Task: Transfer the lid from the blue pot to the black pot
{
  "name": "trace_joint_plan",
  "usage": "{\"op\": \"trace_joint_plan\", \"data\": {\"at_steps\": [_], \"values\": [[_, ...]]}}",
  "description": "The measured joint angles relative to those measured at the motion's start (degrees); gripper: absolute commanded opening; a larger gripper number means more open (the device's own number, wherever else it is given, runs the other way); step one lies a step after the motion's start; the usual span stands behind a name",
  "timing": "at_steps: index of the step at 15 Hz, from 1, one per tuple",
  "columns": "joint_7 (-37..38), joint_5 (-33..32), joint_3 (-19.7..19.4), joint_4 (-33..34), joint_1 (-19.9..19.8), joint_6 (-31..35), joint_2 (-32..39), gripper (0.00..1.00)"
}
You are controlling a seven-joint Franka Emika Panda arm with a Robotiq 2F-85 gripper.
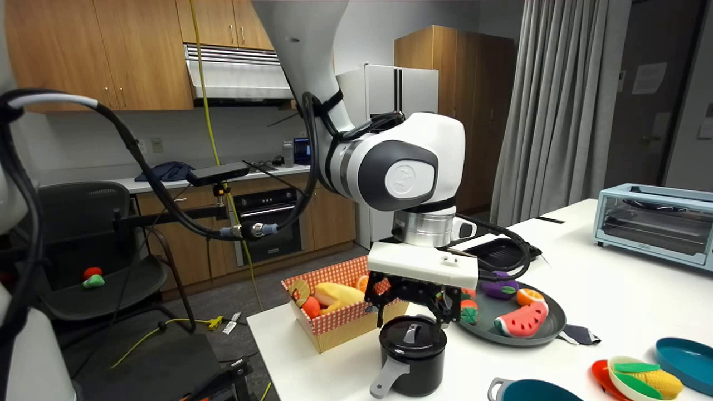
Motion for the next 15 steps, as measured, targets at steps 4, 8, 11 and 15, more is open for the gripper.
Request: {"op": "trace_joint_plan", "data": {"at_steps": [4, 8, 11, 15], "values": [[0.4, 0.1, -0.2, 0.4, -0.1, -0.3, -0.9, 1.00], [2.2, 0.3, -1.4, 1.6, -0.3, -2.7, -3.3, 1.00], [4.8, 0.4, -3.1, 2.5, -0.4, -3.1, -5.5, 1.00], [10.6, 1.3, -5.6, 4.0, -0.8, -3.4, -8.2, 1.00]]}}
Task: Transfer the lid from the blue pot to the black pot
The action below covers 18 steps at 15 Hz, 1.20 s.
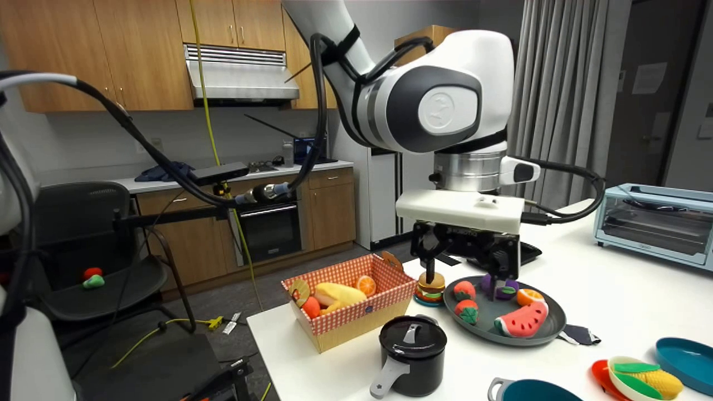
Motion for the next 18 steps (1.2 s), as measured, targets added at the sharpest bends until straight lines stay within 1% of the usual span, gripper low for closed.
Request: {"op": "trace_joint_plan", "data": {"at_steps": [6, 9, 12, 18], "values": [[9.3, -0.7, -3.4, 0.5, -0.2, -0.8, -4.0, 1.00], [12.4, -1.2, -4.4, 0.4, -0.3, -3.9, -6.4, 1.00], [13.5, -1.3, -4.7, 0.2, -0.3, -5.5, -8.0, 1.00], [13.6, -1.3, -4.7, -0.1, -0.3, -5.5, -8.2, 1.00]]}}
